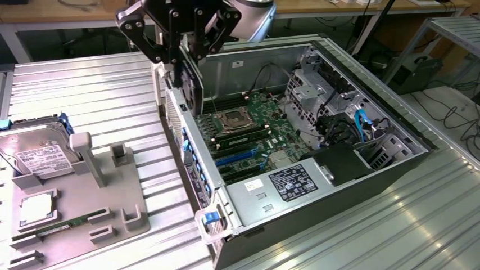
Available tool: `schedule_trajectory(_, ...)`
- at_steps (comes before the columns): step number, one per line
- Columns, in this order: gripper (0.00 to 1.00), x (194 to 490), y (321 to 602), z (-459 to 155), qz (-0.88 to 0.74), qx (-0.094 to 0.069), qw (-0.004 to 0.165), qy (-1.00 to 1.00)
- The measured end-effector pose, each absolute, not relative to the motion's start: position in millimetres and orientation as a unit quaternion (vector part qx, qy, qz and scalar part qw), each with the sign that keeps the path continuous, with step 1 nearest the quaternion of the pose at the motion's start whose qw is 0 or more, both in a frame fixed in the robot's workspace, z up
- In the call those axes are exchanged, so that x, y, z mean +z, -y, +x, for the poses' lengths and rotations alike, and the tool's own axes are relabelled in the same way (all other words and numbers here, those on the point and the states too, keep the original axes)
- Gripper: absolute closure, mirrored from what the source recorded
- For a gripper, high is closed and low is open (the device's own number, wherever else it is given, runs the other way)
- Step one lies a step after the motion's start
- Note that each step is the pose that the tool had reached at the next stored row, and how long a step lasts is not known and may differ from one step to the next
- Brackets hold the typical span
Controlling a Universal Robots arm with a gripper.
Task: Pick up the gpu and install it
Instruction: 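Pick up the gpu and move the gpu toward the slot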
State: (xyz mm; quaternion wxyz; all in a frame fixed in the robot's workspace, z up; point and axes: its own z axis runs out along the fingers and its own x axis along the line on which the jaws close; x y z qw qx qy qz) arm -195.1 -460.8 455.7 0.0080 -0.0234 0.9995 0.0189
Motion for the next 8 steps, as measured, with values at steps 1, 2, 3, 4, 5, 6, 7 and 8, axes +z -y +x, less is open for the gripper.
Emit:
schedule_trajectory(1, 0.72, 455.4, 460.8, -192.7, -0.023, 0.019, 0.008, -1.0)
schedule_trajectory(2, 0.72, 455.1, 460.8, -190.1, -0.023, 0.019, 0.008, -1.0)
schedule_trajectory(3, 0.72, 454.9, 460.8, -187.5, -0.023, 0.019, 0.008, -1.0)
schedule_trajectory(4, 0.72, 454.7, 460.8, -185.1, -0.022, 0.019, 0.008, -1.0)
schedule_trajectory(5, 0.72, 454.5, 460.8, -182.7, -0.022, 0.019, 0.008, -1.0)
schedule_trajectory(6, 0.72, 454.4, 460.8, -180.7, -0.022, 0.019, 0.008, -1.0)
schedule_trajectory(7, 0.72, 454.4, 460.8, -178.6, -0.022, 0.019, 0.008, -1.0)
schedule_trajectory(8, 0.72, 454.2, 460.8, -176.2, -0.022, 0.019, 0.008, -1.0)
